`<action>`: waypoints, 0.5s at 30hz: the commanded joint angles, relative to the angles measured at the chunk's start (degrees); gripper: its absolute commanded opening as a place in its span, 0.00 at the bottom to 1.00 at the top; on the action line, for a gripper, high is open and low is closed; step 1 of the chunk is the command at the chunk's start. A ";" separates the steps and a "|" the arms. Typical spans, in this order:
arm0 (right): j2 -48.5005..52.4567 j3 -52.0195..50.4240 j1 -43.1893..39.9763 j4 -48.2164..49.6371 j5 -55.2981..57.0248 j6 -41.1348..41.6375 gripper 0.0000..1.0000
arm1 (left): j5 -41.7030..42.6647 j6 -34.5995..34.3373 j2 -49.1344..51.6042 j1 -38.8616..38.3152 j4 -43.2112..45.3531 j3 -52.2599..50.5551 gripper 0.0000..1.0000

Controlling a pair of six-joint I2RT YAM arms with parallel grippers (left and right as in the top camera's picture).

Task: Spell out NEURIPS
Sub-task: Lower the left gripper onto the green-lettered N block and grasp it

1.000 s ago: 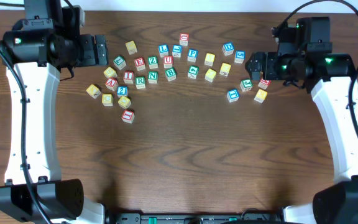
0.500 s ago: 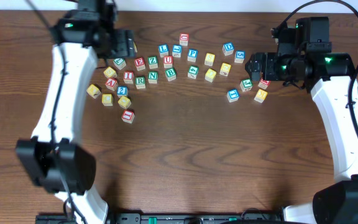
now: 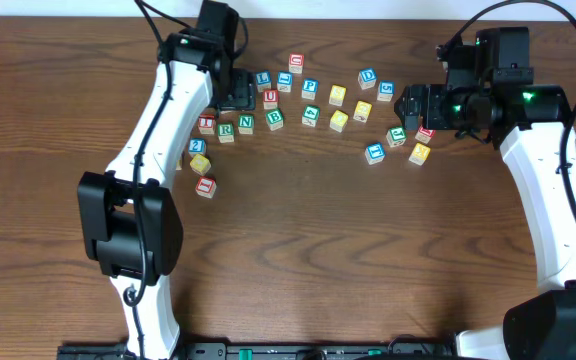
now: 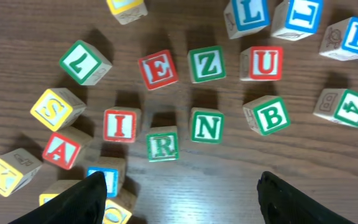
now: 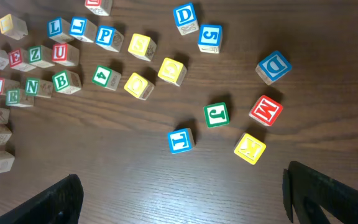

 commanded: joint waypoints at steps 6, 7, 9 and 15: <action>-0.02 1.36 -0.13 -0.04 -0.15 0.55 0.99 | -1.64 -1.70 3.72 -1.05 2.38 1.03 0.68; -0.02 1.36 -0.15 -0.02 -0.15 0.55 0.99 | -1.64 -1.95 3.96 -1.11 2.80 1.03 0.68; -0.02 1.36 -0.13 -0.04 -0.15 0.55 0.99 | -1.62 -2.12 4.57 -1.16 3.82 0.92 0.67; -0.02 1.36 -0.15 -0.04 -0.15 0.55 0.99 | -1.66 -2.08 7.23 -1.40 6.62 0.72 0.67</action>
